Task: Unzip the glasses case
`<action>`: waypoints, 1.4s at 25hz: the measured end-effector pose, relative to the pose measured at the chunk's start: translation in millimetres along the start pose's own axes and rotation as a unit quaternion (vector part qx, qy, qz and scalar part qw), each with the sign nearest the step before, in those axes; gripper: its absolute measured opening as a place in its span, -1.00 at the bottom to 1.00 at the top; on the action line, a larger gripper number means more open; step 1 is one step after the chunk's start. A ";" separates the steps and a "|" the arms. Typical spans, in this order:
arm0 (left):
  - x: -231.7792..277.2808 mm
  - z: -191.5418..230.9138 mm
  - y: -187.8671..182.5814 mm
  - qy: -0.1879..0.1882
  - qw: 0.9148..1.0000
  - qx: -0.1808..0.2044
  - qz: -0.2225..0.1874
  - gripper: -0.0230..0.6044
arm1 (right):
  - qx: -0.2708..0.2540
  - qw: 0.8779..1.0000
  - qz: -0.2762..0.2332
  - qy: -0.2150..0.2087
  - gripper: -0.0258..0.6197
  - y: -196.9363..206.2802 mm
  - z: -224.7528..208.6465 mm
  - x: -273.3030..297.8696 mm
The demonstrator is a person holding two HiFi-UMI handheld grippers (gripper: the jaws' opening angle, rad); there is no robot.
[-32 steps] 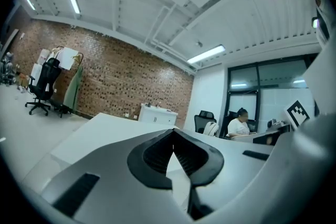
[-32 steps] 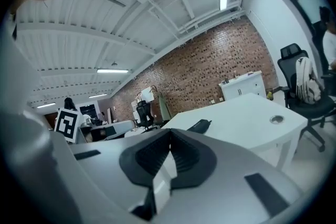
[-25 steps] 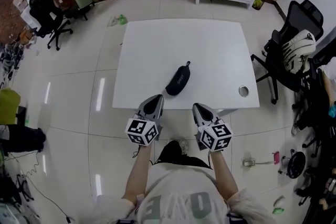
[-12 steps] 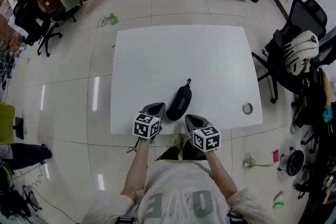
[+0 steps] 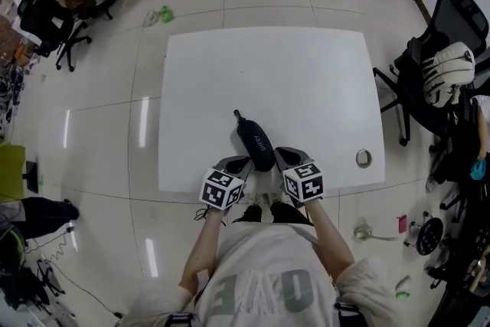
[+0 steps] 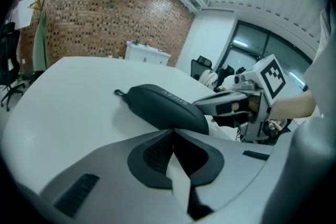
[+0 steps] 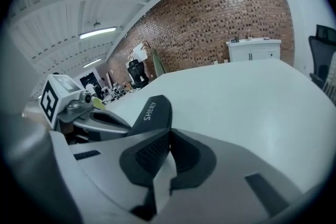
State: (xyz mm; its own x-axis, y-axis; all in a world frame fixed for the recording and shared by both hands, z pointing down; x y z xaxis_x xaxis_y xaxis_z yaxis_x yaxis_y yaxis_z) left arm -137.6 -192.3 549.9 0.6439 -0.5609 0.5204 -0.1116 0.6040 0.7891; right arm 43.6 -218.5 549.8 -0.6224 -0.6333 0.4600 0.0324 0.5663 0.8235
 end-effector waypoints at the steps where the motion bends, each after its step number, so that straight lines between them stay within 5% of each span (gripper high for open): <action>1: 2.0 -6.1 1.9 0.007 1.000 -0.002 0.004 -0.92 | -0.008 1.000 -0.002 0.003 -0.92 -4.0 -5.5 1.5; 8: 11.0 -26.3 -7.4 0.024 0.999 -0.020 -0.031 -0.92 | -0.069 0.997 -0.014 0.023 -0.92 -24.9 -23.5 -1.1; 12: 6.3 -24.6 -46.9 -0.007 0.996 0.035 -0.079 -0.92 | -0.080 0.996 0.018 0.021 -0.92 -5.1 -9.7 -30.1; 16: 32.7 -18.5 -62.9 -0.004 0.996 0.088 -0.020 -0.92 | -0.094 0.993 0.069 -0.008 -0.67 19.3 16.4 -38.7; 20: 42.0 -12.5 -69.2 0.000 0.998 0.068 -0.006 -0.92 | -0.080 0.992 0.091 -0.017 -0.64 26.4 33.1 -25.4; 30: 45.2 -13.6 -67.5 0.008 0.999 0.051 -0.014 -0.92 | -0.049 0.993 0.093 0.053 -0.65 28.6 26.5 -13.9; 35: 39.4 -9.0 -64.6 0.013 0.999 0.029 -0.024 -0.92 | -0.020 0.995 0.093 0.035 -0.65 31.3 30.4 -10.4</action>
State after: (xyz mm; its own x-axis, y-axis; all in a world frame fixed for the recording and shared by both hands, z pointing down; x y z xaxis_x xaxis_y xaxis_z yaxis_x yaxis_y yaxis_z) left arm -98.2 -248.4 516.5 0.6684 -0.5730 0.4742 -0.1241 0.5427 0.8307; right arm 27.3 -178.1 560.7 -0.5475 -0.5548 0.6265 0.1744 0.6565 0.7339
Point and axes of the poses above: the fingertips, and each gripper's own axes: x forward along the fingers, z to its left, y out of its underside, the point moved 9 cm from there along -x, backward along the fingers, and after that the axes turned 10 degrees about -z, right-handed, at the moved point
